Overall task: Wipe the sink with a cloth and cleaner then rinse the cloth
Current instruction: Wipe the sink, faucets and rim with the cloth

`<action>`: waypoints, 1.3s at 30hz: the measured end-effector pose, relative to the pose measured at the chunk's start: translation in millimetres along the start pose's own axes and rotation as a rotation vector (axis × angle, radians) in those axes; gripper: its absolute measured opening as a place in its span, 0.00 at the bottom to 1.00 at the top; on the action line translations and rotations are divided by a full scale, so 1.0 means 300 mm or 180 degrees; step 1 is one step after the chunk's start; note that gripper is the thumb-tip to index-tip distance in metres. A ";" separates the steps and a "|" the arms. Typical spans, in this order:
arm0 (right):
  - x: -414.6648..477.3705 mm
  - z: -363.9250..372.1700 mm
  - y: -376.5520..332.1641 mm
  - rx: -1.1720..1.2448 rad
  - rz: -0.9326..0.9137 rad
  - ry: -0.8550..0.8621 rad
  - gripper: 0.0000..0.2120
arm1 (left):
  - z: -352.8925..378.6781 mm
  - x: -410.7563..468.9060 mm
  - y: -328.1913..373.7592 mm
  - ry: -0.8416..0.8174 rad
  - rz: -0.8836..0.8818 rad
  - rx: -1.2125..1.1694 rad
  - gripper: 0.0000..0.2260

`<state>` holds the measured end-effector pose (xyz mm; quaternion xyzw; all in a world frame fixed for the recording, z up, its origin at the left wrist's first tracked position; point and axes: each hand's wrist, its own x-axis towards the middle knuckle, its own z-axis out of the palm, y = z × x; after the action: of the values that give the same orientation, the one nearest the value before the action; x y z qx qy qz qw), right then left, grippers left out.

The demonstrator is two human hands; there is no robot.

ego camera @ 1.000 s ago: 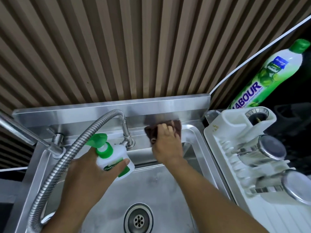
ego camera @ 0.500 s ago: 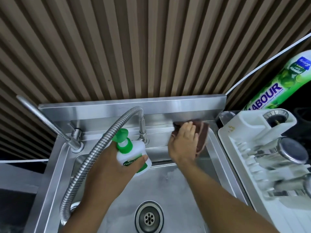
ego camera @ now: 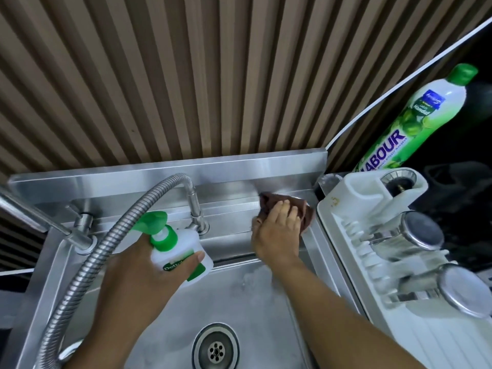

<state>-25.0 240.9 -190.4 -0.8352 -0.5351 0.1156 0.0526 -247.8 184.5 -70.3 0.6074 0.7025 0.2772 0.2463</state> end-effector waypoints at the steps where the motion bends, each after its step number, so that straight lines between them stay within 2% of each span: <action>1: 0.039 -0.013 0.001 0.0055 0.0242 -0.0041 0.36 | 0.001 0.000 0.000 -0.0001 0.0001 -0.0021 0.20; 4: 0.148 -0.058 -0.005 0.0318 0.0830 -0.0122 0.38 | 0.001 0.001 -0.007 0.0007 -0.0006 -0.0080 0.20; 7: 0.200 -0.083 -0.011 0.0517 0.1128 -0.0109 0.39 | -0.001 0.003 -0.016 0.0009 0.0025 -0.0067 0.20; 9: 0.188 -0.072 -0.017 0.0589 0.1113 0.0018 0.39 | -0.001 0.005 -0.020 0.0007 0.0052 -0.0076 0.19; 13: 0.106 -0.015 0.005 0.0189 0.0602 0.0197 0.37 | 0.002 0.009 -0.023 -0.0006 0.0002 -0.0183 0.19; 17: 0.183 -0.084 0.029 0.0623 0.0946 -0.0055 0.38 | 0.014 0.012 -0.037 -0.0031 0.0044 -0.0117 0.19; 19: 0.169 -0.070 0.006 0.0648 0.0911 -0.0008 0.37 | 0.012 0.013 -0.035 0.0001 0.0014 -0.0142 0.19; 23: -0.004 0.044 -0.087 0.0367 -0.0065 0.0402 0.38 | 0.013 0.017 -0.037 -0.0043 0.0013 -0.0152 0.19; 28: -0.070 0.111 -0.223 0.0142 -0.1253 0.0302 0.32 | 0.008 0.012 -0.044 0.0043 0.0058 -0.0046 0.21; 30: -0.072 0.102 -0.209 0.0089 -0.1885 0.0130 0.31 | 0.013 0.009 -0.043 0.0055 0.0080 -0.0031 0.20; 32: -0.065 0.074 -0.155 -0.0008 -0.2139 0.0037 0.30 | 0.014 0.009 -0.048 0.0061 0.0096 -0.0036 0.20; 34: -0.052 0.054 -0.063 -0.0097 -0.1810 0.0159 0.30 | 0.016 0.012 -0.049 0.0038 0.0100 -0.0015 0.21; 37: -0.003 0.030 0.077 -0.0070 -0.0563 0.0500 0.34 | 0.017 0.013 -0.053 -0.0009 0.0113 -0.0089 0.20; 39: 0.029 0.015 0.086 -0.0056 0.0050 0.0446 0.34 | 0.013 0.013 -0.055 -0.0028 0.0106 -0.0146 0.20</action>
<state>0.1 237.7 -201.4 -0.8459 -0.5245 0.0526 0.0816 -257.5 186.9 -84.6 0.6144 0.6847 0.2946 0.2586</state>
